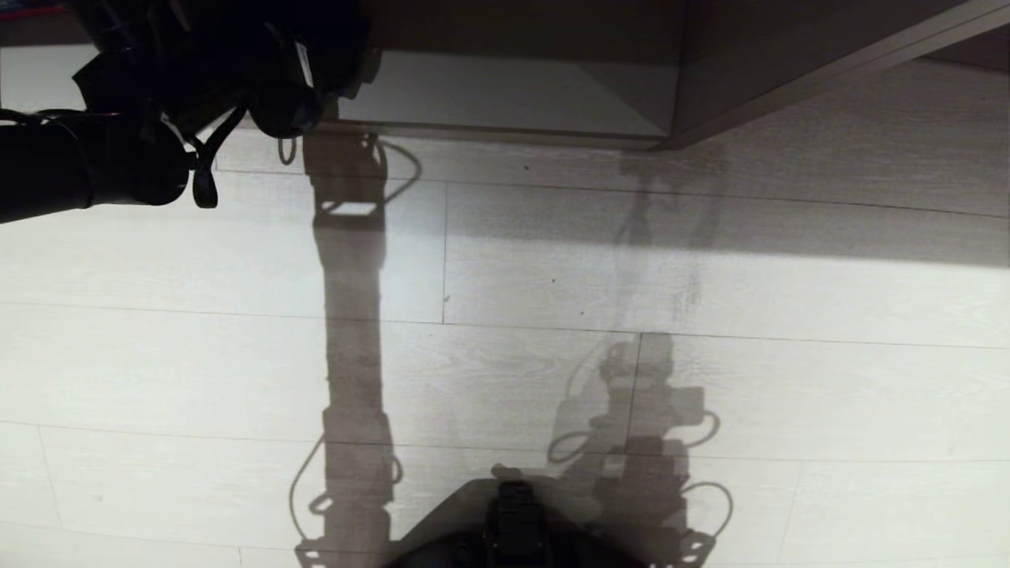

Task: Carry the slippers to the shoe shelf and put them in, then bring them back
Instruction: Place the slippers into the shoe cabinet

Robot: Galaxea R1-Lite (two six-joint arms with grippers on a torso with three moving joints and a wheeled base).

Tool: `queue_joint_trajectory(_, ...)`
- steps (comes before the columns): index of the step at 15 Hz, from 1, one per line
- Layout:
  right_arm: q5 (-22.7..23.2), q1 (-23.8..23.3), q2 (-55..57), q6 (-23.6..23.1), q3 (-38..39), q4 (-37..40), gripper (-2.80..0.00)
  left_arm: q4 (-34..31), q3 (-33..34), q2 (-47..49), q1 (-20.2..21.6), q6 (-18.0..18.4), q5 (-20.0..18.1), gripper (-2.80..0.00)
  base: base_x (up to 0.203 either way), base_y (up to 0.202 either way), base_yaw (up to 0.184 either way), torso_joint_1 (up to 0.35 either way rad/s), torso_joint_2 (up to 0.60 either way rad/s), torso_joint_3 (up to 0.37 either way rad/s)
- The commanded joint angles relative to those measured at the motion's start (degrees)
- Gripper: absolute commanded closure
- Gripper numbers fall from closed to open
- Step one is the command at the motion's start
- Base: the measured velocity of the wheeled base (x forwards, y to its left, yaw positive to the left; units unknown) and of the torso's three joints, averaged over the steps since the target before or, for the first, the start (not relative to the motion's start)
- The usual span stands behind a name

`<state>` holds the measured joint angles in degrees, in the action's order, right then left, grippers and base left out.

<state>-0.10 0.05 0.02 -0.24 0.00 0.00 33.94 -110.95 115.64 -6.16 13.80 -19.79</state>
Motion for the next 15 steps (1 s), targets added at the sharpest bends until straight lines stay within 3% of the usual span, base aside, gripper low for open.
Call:
queue_joint_trajectory(1, 0.01, 0.04, 0.06, -0.02, 0.0, 0.0, 0.0, -0.64, 0.03, -1.76, 0.26, 0.06, -0.34, -2.8, 0.0, 0.0, 0.0, 0.0, 0.0, 0.0)
queue_joint_trajectory(7, 0.01, 0.04, -0.02, -0.02, 0.0, 0.0, 0.0, -10.86, -0.41, -3.68, 0.36, -2.59, 0.2, -2.8, 0.0, 0.0, 0.0, 0.0, 0.0, 0.0)
queue_joint_trajectory(11, 0.01, 0.03, -0.01, -0.02, 0.0, 0.0, 0.0, -24.81, -0.88, -6.33, 0.53, -4.57, 1.48, -2.8, 0.0, 0.0, 0.0, 0.0, 0.0, 0.0)
queue_joint_trajectory(13, 0.01, 0.04, 0.0, -0.02, 0.0, 0.0, 0.0, -26.53, -0.94, -6.03, 0.54, -7.84, 1.42, -2.8, 0.0, 0.0, 0.0, 0.0, 0.0, 0.0)
queue_joint_trajectory(15, 0.01, 0.04, 0.05, -0.02, 0.0, 0.0, 0.0, -26.65, -1.03, -5.69, 0.45, -8.23, 1.36, -2.8, 0.0, 0.0, 0.0, 0.0, 0.0, 0.0)
